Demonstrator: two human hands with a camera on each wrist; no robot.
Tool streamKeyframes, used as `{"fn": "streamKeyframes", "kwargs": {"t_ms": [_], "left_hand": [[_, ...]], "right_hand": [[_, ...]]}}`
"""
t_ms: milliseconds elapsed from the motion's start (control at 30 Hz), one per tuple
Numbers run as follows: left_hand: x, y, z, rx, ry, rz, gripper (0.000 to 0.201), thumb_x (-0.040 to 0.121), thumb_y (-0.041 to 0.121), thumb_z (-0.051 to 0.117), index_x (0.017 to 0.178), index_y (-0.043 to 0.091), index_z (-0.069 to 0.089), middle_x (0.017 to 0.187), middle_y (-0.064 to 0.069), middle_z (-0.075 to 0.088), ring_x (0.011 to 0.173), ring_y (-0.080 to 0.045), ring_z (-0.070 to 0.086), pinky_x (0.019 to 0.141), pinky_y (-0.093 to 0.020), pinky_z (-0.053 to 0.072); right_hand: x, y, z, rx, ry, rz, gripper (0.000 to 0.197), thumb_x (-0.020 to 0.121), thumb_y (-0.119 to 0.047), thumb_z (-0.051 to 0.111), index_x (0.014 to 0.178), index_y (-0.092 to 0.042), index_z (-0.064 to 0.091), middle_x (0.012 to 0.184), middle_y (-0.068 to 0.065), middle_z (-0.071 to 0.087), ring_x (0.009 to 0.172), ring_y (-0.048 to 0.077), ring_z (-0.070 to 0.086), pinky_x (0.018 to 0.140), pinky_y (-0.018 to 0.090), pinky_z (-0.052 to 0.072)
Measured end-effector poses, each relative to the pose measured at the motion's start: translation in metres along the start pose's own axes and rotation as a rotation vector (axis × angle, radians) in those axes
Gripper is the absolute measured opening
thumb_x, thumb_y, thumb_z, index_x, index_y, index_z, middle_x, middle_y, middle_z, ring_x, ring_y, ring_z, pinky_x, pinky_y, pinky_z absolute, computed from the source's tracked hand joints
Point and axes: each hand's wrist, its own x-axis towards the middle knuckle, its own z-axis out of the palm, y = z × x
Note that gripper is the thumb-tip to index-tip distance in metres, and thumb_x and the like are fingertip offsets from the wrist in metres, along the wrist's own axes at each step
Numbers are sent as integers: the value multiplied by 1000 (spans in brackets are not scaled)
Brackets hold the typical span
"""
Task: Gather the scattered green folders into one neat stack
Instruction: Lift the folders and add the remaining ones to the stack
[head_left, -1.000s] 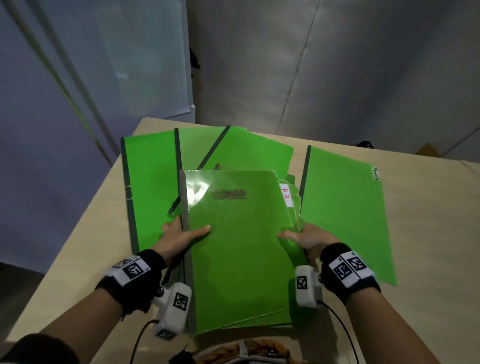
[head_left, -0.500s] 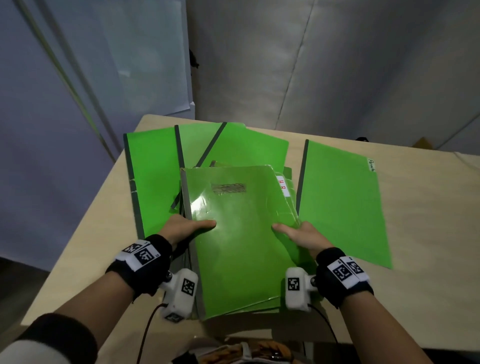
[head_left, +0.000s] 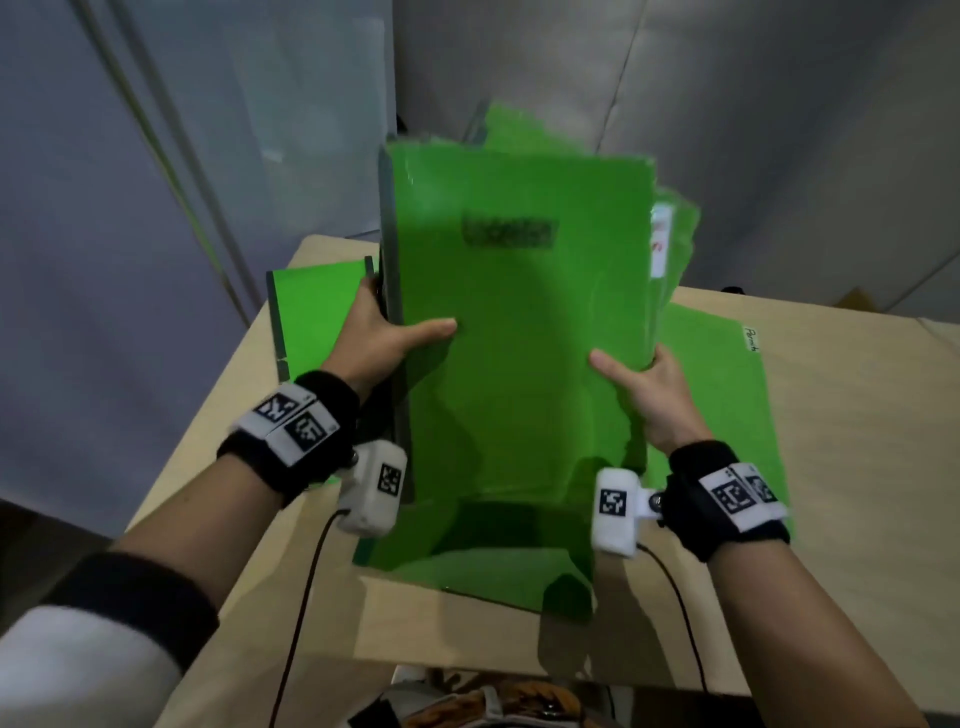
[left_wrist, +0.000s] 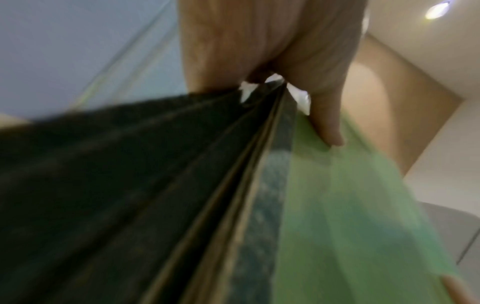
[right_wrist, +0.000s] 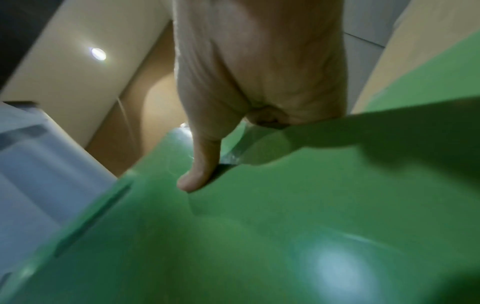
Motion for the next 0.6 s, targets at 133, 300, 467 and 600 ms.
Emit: {"fn": "streamKeyframes", "kwargs": {"t_ms": [133,300,467,600], "left_hand": [[13,20,6,-29,-42,189,77,72,-3,74,136,3,31,113,6,59,103,-9,61,93,-31,53],[18,4,8,3,-110,204,75,75,-5,70,140,-1,32,132,-10,54,105,-11,60,78,-12,54],[17,0,17,-141,-96,200,74,64,4,80,124,29,44,118,5,61,101,-7,62,94,-40,53],[14,-13,16,-165,-85,177,108,40,44,90,132,23,39,135,-4,56,123,-22,57,99,-46,48]], "right_hand": [[8,-33,-9,95,87,-195,106,58,-31,81,145,-9,25,147,13,40,135,28,39,113,47,30],[13,-27,-16,90,48,-251,97,60,-24,82,142,-12,31,140,7,48,129,25,46,108,48,39],[13,-16,-18,137,-44,-220,82,73,-4,73,141,-10,28,114,-14,51,122,15,45,83,5,46],[13,-9,-17,133,-9,-170,113,51,-27,84,145,-7,23,145,13,41,134,29,41,112,46,33]]}}
